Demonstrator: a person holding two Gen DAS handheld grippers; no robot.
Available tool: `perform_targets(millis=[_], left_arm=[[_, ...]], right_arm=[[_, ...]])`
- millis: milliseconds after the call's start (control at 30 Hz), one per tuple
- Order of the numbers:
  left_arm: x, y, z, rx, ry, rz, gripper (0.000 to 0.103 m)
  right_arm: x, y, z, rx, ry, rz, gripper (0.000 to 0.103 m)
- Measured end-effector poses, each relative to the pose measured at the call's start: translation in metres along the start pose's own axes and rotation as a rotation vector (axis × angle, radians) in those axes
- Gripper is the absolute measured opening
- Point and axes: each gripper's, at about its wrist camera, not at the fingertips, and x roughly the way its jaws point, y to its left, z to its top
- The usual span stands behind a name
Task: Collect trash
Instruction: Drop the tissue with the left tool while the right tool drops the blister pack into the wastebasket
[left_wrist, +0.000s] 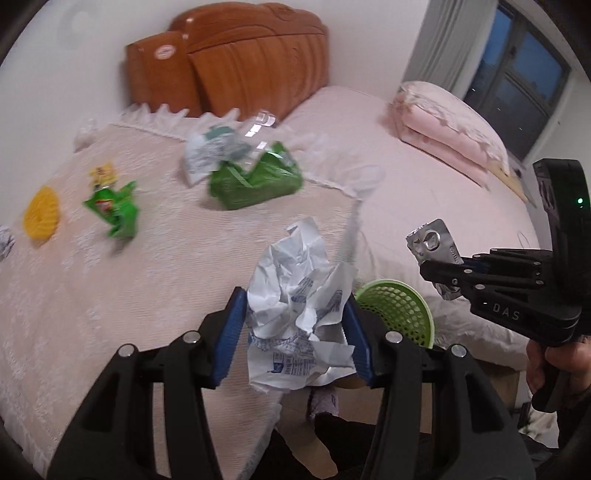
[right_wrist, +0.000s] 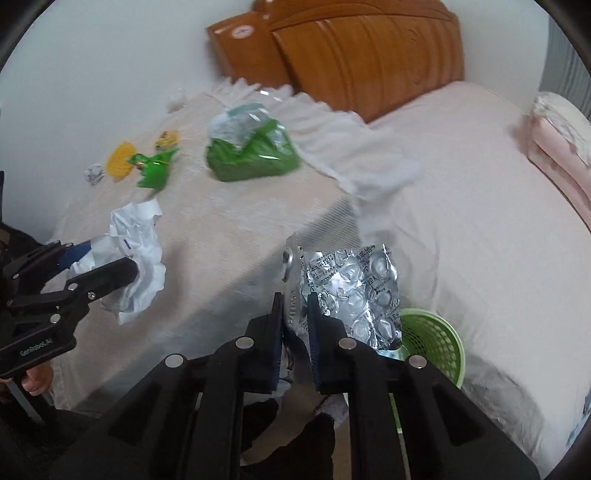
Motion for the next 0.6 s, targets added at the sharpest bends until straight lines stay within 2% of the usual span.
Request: perform_targets(millis=[167,333,367,400,467,600], left_arm=[[0.039,-0.059,0.014,0.087,0.062,-0.079,0.050],[0.075,-0.099,0.018,0.151,0.130,-0.065,0.050],[0.080,-0.104,0.018,0.155,0.142,-0.065,0.050],[0.085,-0.108,0.018,0.161,0.151,-0.064,0.050],[0.094,-0.119,0.019,0.176,0.162,-0.055,0.050],[0.109,-0.134,0.018,0.200,0.189,-0.054,0.050]], right_arm=[[0.035,-0.070,-0.043,0.144,0.076,-0.058,0.013],[0.096,-0.114,-0.080,0.215,0.146,-0.069,0.015],[0.109,-0.121,-0.086,0.222,0.166,-0.067,0.025],[0.118,-0.127,-0.090,0.228,0.175,-0.065,0.048],[0.130,-0.136,-0.097,0.241,0.169,-0.076,0.070],[0.141,-0.146,-0.104,0.224,0.204,-0.096,0.074]])
